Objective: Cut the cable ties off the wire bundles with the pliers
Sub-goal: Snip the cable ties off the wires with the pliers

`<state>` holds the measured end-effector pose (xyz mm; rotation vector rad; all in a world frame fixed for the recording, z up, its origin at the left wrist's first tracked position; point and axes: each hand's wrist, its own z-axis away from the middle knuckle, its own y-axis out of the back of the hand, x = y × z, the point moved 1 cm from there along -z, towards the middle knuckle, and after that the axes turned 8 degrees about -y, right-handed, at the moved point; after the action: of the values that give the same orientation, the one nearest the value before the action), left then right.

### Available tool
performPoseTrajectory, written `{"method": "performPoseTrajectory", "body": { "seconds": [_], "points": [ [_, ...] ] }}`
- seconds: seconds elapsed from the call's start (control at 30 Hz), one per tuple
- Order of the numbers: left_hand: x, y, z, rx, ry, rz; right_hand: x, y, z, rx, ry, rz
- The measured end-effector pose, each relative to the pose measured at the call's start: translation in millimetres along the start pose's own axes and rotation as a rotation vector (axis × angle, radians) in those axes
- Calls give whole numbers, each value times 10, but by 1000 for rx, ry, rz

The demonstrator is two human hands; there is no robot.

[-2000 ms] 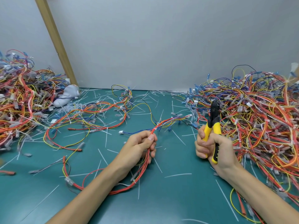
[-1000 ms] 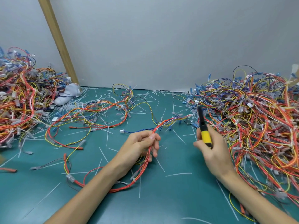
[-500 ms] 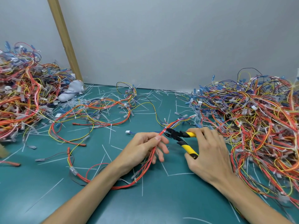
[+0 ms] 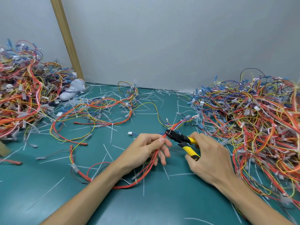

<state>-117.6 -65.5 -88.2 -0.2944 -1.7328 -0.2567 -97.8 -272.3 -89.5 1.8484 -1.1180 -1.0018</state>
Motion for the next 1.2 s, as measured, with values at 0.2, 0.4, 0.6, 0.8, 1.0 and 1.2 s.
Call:
{"method": "performPoseTrajectory", "body": {
  "seconds": [0.2, 0.4, 0.6, 0.8, 1.0, 1.2],
  "points": [
    [-4, 4, 1, -8, 5, -13, -5, 38, -1, 12, -12, -2],
    [-9, 7, 1, -14, 10, -29, -13, 61, -2, 14, -18, -9],
    [-1, 4, -1, -16, 15, -43, -19, 68, -3, 11, -19, -5],
    [15, -7, 10, -5, 25, -78, -23, 77, 4, 7, -28, -14],
    [5, -28, 1, 78, 0, -123, -34, 78, 11, -8, -18, -30],
    [-34, -71, 12, 120, -64, -243, -28, 71, 13, 6, -34, -26]
  ]
}}
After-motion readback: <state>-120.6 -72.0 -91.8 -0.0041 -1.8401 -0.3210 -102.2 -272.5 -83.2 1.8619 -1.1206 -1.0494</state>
